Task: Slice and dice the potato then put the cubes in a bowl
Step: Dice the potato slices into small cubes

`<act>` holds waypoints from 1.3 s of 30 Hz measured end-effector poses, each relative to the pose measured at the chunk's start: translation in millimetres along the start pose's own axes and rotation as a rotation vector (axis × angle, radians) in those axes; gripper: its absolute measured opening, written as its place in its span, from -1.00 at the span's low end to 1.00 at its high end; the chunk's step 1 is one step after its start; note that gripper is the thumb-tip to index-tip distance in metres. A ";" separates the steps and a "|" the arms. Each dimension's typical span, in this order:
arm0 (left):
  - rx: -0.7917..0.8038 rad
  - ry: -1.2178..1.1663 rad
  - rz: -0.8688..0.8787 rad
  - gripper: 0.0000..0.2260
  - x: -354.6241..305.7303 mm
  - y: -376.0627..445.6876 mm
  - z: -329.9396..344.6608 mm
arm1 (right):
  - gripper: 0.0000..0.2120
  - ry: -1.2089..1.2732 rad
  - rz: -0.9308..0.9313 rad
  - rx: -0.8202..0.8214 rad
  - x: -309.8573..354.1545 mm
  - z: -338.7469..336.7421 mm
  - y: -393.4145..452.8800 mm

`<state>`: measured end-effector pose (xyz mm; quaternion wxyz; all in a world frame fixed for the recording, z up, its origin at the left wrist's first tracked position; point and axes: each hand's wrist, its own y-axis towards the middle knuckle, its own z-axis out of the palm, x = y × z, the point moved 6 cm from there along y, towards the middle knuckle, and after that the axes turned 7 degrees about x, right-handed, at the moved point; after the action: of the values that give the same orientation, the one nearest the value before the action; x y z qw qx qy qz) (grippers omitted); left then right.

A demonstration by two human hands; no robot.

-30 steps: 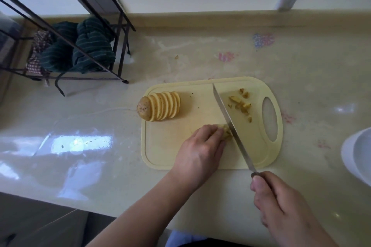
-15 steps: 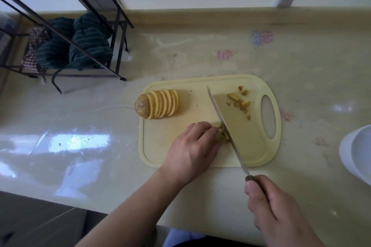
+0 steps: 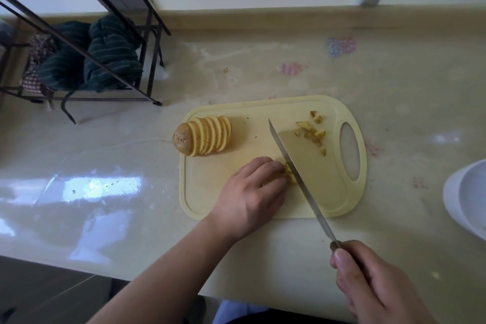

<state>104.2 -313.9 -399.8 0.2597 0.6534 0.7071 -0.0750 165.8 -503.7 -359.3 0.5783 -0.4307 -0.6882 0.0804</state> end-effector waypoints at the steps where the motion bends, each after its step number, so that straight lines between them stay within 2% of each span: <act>1: -0.005 -0.014 -0.002 -0.93 1.3 0.1 0.2 | -0.34 -0.004 -0.002 0.000 0.3 -0.2 -1.5; 4: -0.020 -0.034 -0.012 -0.93 2.9 1.8 0.4 | -0.53 -0.013 0.003 0.005 -0.6 0.3 -5.8; 15: -0.033 -0.051 -0.046 -0.92 1.6 1.9 -1.5 | -0.56 -0.003 -0.001 -0.002 -2.9 2.4 -9.8; 17: -0.041 -0.046 -0.057 -0.91 -0.6 1.1 -3.2 | -0.51 0.010 0.001 -0.036 -5.2 -1.3 -9.7; 21: -0.036 0.053 -0.117 -0.85 2.3 -3.7 -5.9 | -0.26 0.019 0.035 -0.064 -13.2 -4.1 -5.9; 24: -0.007 -0.014 -0.150 -0.77 5.6 -7.2 -4.2 | -0.27 0.014 0.046 -0.058 -15.0 0.1 -3.1; 30: 0.018 -0.078 -0.178 -0.79 11.5 -7.0 -4.7 | -0.31 0.054 0.033 -0.005 -8.8 16.5 1.3; 39: 0.025 0.000 -0.125 -0.73 7.8 -5.6 -6.9 | -0.27 0.093 0.044 0.003 -9.7 7.8 -0.6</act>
<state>96.8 -304.6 -398.8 0.2464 0.6112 0.7454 -0.1002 158.4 -507.6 -368.4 0.6082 -0.4484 -0.6509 0.0740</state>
